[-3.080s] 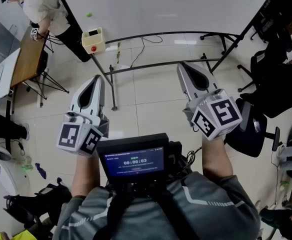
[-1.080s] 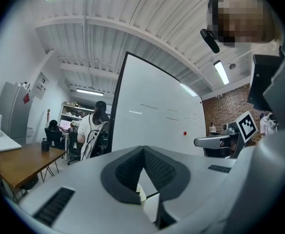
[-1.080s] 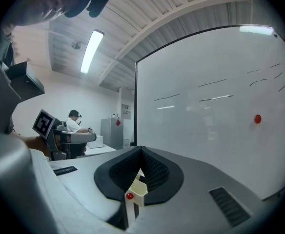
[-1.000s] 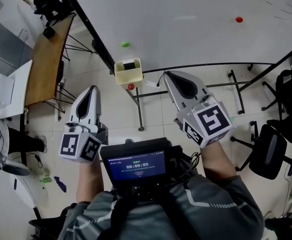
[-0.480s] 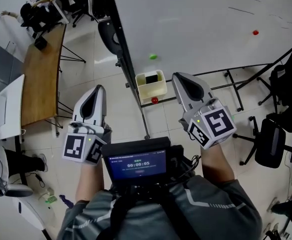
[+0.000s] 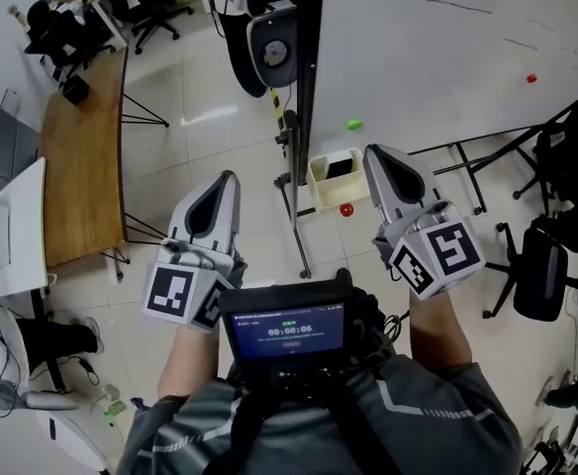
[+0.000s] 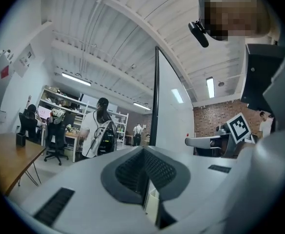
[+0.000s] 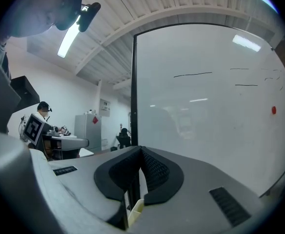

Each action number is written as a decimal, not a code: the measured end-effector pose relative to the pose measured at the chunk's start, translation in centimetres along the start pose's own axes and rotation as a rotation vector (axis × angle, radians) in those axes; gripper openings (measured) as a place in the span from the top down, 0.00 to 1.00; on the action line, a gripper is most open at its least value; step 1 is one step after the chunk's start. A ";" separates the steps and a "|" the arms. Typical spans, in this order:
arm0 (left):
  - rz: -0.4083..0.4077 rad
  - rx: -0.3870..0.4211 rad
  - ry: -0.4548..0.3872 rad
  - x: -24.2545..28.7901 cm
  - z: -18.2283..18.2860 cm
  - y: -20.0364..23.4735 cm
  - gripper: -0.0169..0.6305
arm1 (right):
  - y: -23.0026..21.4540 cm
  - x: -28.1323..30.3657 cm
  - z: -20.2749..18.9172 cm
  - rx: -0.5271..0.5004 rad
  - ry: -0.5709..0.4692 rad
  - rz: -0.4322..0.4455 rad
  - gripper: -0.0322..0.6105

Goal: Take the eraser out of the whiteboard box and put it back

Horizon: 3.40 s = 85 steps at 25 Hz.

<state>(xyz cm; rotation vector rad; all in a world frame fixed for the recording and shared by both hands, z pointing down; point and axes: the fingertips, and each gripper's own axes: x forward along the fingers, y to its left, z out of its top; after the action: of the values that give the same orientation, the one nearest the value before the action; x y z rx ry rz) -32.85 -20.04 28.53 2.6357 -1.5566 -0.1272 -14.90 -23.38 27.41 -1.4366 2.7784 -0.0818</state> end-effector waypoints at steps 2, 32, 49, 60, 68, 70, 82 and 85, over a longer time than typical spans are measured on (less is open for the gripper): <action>0.007 -0.008 0.001 0.3 0.1 0.0 0.92 | -0.2 0.3 0.1 -0.005 0.004 0.004 0.91; 0.164 -0.127 0.179 5.8 -11.4 2.3 0.92 | -6.3 5.5 -17.0 0.075 0.374 -0.058 0.57; 0.175 -0.168 0.261 6.4 -17.0 2.9 0.92 | -5.8 6.7 -21.8 0.055 0.490 -0.084 0.52; 0.159 -0.178 0.283 6.9 -18.9 2.9 0.92 | -6.1 7.4 -23.0 0.028 0.548 -0.140 0.50; 0.143 -0.179 0.288 7.2 -19.2 2.5 0.92 | -6.6 8.0 -23.4 -0.004 0.588 -0.186 0.50; 0.143 -0.179 0.287 7.1 -19.1 2.6 0.92 | -6.5 8.0 -23.4 -0.006 0.586 -0.186 0.51; 0.098 -0.174 0.239 7.4 -15.5 1.6 0.92 | -6.8 7.3 -20.8 -0.008 0.495 -0.191 0.52; 0.081 -0.140 0.195 7.4 -12.9 1.2 0.92 | -6.4 6.7 -17.7 0.004 0.424 -0.161 0.53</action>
<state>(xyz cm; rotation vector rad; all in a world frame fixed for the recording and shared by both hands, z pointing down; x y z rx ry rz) -28.92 -26.82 41.26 2.3953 -1.5274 0.0238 -14.20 -31.83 45.52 -1.8279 2.9597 -0.4426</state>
